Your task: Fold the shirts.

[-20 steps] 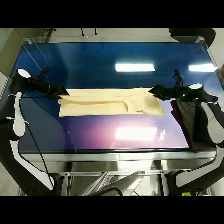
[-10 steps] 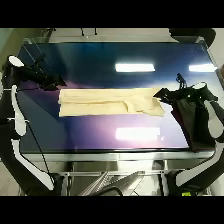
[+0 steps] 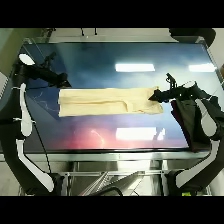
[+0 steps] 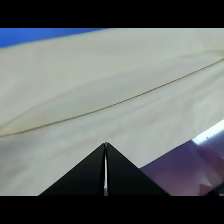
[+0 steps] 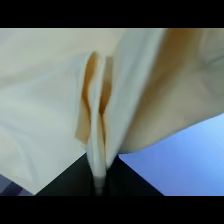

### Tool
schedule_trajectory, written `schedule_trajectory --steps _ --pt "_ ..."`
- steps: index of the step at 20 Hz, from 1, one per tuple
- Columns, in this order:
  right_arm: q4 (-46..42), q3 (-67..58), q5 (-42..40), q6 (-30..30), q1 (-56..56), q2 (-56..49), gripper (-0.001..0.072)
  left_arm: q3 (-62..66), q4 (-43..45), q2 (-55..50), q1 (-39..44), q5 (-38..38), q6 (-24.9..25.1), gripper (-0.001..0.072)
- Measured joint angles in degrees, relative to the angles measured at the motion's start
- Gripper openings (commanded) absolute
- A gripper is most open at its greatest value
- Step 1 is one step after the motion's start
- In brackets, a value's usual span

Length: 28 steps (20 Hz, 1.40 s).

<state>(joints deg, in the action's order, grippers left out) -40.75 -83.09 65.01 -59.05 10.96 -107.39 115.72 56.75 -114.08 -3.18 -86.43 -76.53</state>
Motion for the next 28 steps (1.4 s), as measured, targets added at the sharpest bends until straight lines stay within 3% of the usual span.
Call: schedule_trajectory --steps 7,12,16,22,28 --pt "0.28 -12.22 13.99 -3.06 -0.13 7.5 0.0018 -7.39 -3.56 -3.74 17.49 15.41 0.0 0.0016" --pt "0.68 -21.4 23.45 -6.01 -0.09 11.23 0.0018 -0.5 -5.25 -11.98 29.75 22.84 -2.01 0.0015" --pt "0.74 -25.24 28.68 -7.02 -0.02 12.94 0.0018 2.21 -10.75 -16.37 34.47 27.71 -4.13 0.0015" --pt "0.87 -26.8 30.95 -7.91 -0.09 13.42 0.0019 1.77 -24.24 -16.7 35.39 31.76 -0.31 0.0015" --pt "3.32 -27.02 27.45 -10.56 -5.05 13.2 0.0019 2.08 -27.87 -3.61 22.75 17.79 3.76 0.0014"
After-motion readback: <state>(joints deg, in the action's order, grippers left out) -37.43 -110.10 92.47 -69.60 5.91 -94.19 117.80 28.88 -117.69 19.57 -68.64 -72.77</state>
